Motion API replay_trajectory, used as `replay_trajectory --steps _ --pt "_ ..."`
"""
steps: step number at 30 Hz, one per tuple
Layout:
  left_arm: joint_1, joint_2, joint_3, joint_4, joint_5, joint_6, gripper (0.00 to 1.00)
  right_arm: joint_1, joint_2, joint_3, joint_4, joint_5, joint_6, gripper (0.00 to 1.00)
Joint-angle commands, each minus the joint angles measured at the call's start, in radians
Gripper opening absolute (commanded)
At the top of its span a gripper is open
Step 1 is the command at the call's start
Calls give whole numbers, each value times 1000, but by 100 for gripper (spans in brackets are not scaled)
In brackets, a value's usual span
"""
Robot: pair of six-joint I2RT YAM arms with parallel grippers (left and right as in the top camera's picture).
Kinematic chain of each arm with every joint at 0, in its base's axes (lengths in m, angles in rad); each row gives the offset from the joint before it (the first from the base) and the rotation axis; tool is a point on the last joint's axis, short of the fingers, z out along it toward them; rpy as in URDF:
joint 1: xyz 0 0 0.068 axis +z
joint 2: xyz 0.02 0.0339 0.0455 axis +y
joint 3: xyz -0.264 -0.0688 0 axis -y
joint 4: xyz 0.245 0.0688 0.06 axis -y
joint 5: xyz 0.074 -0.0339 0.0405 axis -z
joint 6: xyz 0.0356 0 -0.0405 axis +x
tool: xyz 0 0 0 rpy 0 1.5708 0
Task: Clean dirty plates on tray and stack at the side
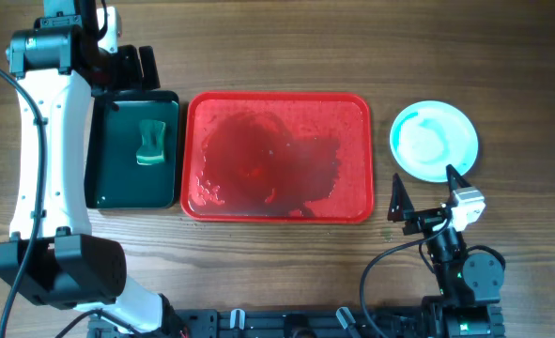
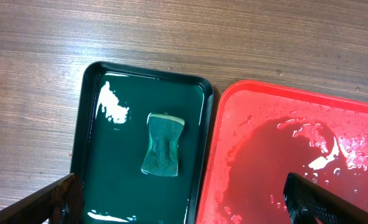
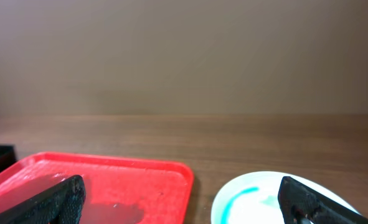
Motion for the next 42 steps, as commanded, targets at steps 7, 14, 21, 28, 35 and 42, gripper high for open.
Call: replay_trajectory --steps 7,14,21,28,35,42 --pt "3 5 -1 1 12 -10 100 2 -7 -1 -40 70 5 100" --pt "3 5 -1 1 12 -10 100 2 -6 -1 -40 70 5 100" --pt "-5 -10 -1 0 8 -9 100 2 -6 -1 -40 70 5 100" --pt "-137 -287 -102 179 14 -2 100 2 -6 -1 -40 70 5 100" --pt "-106 -743 -791 849 245 -3 100 2 -6 -1 -40 70 5 100" --pt "-72 -1236 -1425 1257 213 -2 100 2 -6 -1 -40 70 5 100"
